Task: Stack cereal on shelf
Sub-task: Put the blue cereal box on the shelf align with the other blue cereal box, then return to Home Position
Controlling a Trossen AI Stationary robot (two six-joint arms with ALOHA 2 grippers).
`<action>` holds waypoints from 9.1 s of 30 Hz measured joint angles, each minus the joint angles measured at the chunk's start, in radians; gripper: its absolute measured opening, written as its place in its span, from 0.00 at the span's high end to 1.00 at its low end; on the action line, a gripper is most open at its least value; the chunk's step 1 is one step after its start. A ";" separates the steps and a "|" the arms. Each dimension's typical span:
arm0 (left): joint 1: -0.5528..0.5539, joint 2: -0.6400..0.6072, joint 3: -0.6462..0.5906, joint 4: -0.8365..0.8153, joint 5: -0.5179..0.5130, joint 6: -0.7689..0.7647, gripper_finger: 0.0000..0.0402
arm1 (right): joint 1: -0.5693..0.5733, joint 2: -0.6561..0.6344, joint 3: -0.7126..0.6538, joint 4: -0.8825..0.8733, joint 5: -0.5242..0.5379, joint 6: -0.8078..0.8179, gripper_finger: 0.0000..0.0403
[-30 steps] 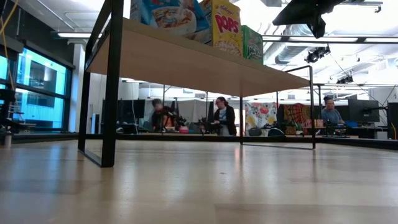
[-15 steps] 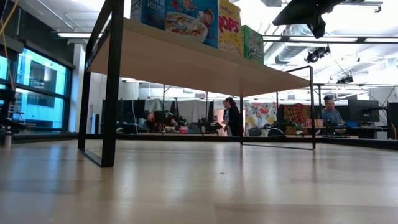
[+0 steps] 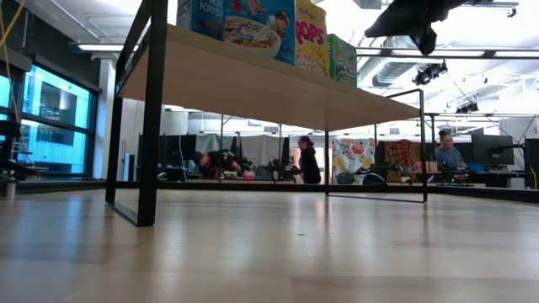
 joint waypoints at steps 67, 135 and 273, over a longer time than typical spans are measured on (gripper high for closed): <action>-0.243 -0.476 -0.763 0.328 -0.282 -0.426 1.00 | 0.179 0.873 0.781 -0.305 0.110 -0.483 1.00; -0.218 -0.844 -0.881 0.374 -0.104 -0.092 1.00 | 0.124 0.667 0.779 -0.432 -0.256 -0.426 1.00; 0.343 -1.478 -2.028 1.259 0.820 -0.085 1.00 | -0.128 -0.734 -0.733 0.264 -0.476 -0.295 1.00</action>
